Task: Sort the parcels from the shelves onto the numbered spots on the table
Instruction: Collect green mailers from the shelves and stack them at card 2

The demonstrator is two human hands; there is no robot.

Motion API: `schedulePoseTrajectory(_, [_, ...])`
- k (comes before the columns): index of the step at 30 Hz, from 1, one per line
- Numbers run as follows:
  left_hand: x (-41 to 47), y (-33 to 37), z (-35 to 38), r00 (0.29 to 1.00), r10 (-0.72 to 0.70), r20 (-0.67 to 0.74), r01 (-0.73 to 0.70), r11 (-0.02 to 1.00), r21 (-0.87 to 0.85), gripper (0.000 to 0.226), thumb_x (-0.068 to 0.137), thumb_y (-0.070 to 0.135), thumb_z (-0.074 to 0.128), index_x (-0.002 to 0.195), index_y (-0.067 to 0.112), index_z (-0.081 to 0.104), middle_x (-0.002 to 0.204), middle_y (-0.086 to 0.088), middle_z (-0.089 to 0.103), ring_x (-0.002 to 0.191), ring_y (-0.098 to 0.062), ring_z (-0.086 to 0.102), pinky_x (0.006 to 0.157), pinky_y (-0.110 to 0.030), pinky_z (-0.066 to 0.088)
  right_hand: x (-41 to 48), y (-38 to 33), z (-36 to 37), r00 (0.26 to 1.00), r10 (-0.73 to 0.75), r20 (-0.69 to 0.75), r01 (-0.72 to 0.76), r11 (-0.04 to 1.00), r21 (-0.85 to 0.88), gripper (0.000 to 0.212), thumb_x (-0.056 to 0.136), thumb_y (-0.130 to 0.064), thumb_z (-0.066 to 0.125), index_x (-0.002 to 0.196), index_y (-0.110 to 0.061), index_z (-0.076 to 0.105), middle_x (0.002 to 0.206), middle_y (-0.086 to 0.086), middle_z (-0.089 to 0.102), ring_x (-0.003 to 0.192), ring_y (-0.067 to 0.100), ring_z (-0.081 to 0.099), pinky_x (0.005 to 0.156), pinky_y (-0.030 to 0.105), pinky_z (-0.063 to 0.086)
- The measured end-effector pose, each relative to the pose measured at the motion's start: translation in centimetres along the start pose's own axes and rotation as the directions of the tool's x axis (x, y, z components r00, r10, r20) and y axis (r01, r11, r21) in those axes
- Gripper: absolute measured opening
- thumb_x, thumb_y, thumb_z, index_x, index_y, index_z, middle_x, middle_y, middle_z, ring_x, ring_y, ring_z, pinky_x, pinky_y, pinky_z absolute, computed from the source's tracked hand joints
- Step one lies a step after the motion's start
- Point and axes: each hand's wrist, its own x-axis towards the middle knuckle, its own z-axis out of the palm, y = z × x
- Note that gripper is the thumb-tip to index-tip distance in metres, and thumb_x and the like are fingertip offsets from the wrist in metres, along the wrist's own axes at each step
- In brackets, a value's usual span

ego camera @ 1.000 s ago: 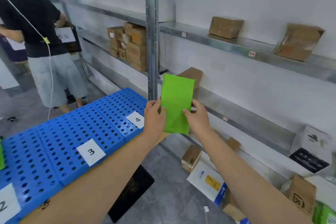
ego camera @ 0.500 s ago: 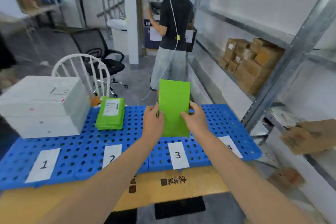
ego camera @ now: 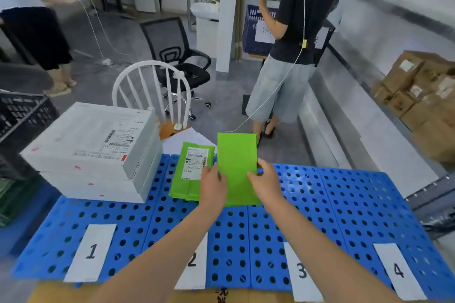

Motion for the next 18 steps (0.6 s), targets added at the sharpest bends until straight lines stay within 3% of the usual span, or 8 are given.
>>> schedulePoseTrajectory(3, [1.2,-1.5,1.5,0.997,-0.048,0.056,0.045,0.997,0.055,0.048,0.101,0.012,0.039,0.147,0.004,0.029,0.139,-0.010,0.037,0.107,-0.021,0.055,0.093,-0.033,0.049,1.9,1.9,2.2,0.994,0.094,0.047,-0.092,0.995,-0.033,0.049,0.096,-0.014,0.053,0.143,-0.021,0.041,0.154,0.003,0.030,0.116,0.016,0.051,0.079,0.028,0.050])
schedulePoseTrajectory(5, [2.1,-2.4,2.4,0.994,-0.071,0.077,0.062,0.992,0.113,0.051,0.101,0.012,0.039,0.149,0.006,0.024,0.145,-0.013,0.033,0.121,-0.024,0.049,0.101,-0.035,0.045,3.1,2.9,3.2,0.988,0.139,0.074,-0.135,0.990,-0.049,0.049,0.096,-0.014,0.053,0.143,-0.021,0.042,0.154,0.003,0.029,0.132,0.021,0.043,0.089,0.031,0.049])
schedulePoseTrajectory(6, [2.6,-2.7,2.9,0.992,-0.093,0.089,0.081,0.989,0.128,0.053,0.101,0.014,0.040,0.150,0.006,0.022,0.147,-0.015,0.031,0.126,-0.025,0.046,0.103,-0.035,0.043,3.9,3.4,3.7,0.986,0.147,0.079,-0.143,0.988,-0.050,0.048,0.096,-0.014,0.054,0.142,-0.021,0.043,0.152,0.003,0.033,0.130,0.021,0.045,0.090,0.031,0.049])
schedulePoseTrajectory(10, [3.9,-3.8,4.9,0.984,-0.134,0.116,0.113,0.979,0.172,0.063,0.100,0.023,0.045,0.150,0.003,0.013,0.151,-0.016,0.027,0.136,-0.027,0.035,0.110,-0.033,0.034,6.2,5.1,5.0,0.982,0.159,0.099,-0.153,0.986,-0.074,0.044,0.095,-0.013,0.055,0.138,-0.019,0.048,0.141,0.002,0.044,0.120,0.020,0.051,0.088,0.030,0.047])
schedulePoseTrajectory(15, [4.8,-4.7,6.8,0.980,-0.147,0.131,0.082,0.911,0.405,0.068,0.100,0.020,0.043,0.149,-0.004,0.001,0.150,-0.018,0.024,0.138,-0.027,0.028,0.115,-0.032,0.026,7.7,7.1,6.8,0.960,0.248,0.130,-0.242,0.968,-0.060,0.045,0.094,-0.013,0.057,0.138,-0.015,0.048,0.139,0.004,0.047,0.116,0.020,0.054,0.083,0.027,0.047])
schedulePoseTrajectory(18, [5.1,-4.9,7.7,0.968,-0.200,0.155,0.112,0.888,0.446,0.069,0.100,0.016,0.042,0.147,-0.009,-0.003,0.151,-0.021,0.021,0.139,-0.028,0.027,0.115,-0.031,0.026,8.3,7.8,7.7,0.952,0.274,0.141,-0.270,0.962,-0.047,0.048,0.092,-0.011,0.058,0.139,-0.015,0.048,0.140,0.004,0.047,0.119,0.021,0.054,0.090,0.033,0.050])
